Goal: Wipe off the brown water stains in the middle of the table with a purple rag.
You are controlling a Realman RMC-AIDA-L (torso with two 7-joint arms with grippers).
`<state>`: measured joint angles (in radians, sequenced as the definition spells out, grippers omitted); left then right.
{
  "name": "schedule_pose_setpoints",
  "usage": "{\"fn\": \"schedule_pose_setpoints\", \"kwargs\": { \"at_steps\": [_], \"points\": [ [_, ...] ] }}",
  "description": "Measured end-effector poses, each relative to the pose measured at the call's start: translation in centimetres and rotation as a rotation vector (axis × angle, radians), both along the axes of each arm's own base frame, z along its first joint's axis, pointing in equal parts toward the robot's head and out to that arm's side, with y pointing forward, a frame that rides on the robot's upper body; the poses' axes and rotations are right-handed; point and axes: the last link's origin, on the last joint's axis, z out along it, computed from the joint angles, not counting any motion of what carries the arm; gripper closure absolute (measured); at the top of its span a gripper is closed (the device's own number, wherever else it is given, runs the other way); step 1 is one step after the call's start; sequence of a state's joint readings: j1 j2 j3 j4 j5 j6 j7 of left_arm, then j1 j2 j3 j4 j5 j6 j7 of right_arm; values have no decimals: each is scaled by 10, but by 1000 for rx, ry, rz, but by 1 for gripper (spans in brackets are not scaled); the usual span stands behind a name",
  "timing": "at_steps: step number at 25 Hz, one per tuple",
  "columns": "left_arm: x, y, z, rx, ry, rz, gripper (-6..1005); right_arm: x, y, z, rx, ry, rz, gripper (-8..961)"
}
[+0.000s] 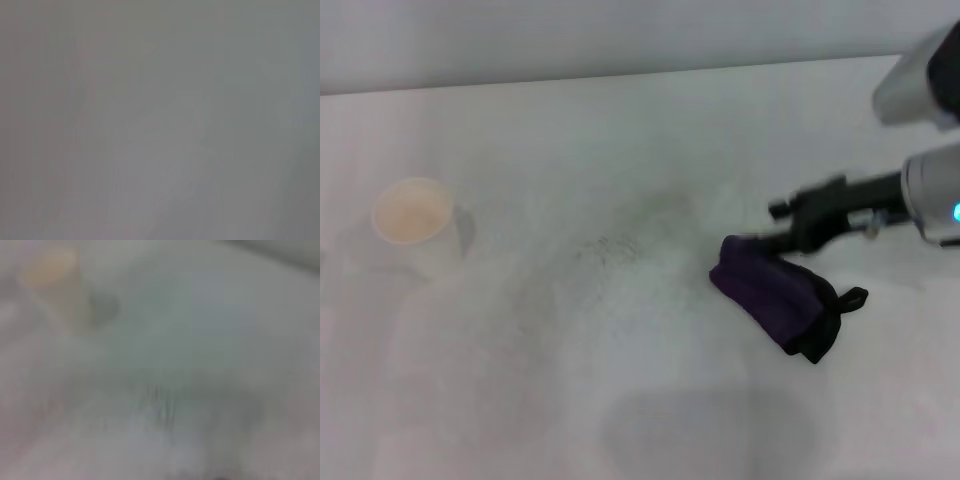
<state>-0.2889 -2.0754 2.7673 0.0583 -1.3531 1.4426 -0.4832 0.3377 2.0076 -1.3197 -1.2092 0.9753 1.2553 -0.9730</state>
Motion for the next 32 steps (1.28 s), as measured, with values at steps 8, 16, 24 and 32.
{"fn": "schedule_pose_setpoints", "kwargs": {
  "at_steps": [8,16,24,32],
  "points": [
    [-2,3,3,-5,23,6,123,8,41,44,356,548,14,188],
    [-7,10,2,1,8,62,123,80,14,67,1102,633,90,139],
    [-4,25,1,93,-21,150,118,112,10,31,1185,131,89,144],
    [5,39,-6,73,108,160,116,108,29,21,1130,126,15,135]
  ]
}}
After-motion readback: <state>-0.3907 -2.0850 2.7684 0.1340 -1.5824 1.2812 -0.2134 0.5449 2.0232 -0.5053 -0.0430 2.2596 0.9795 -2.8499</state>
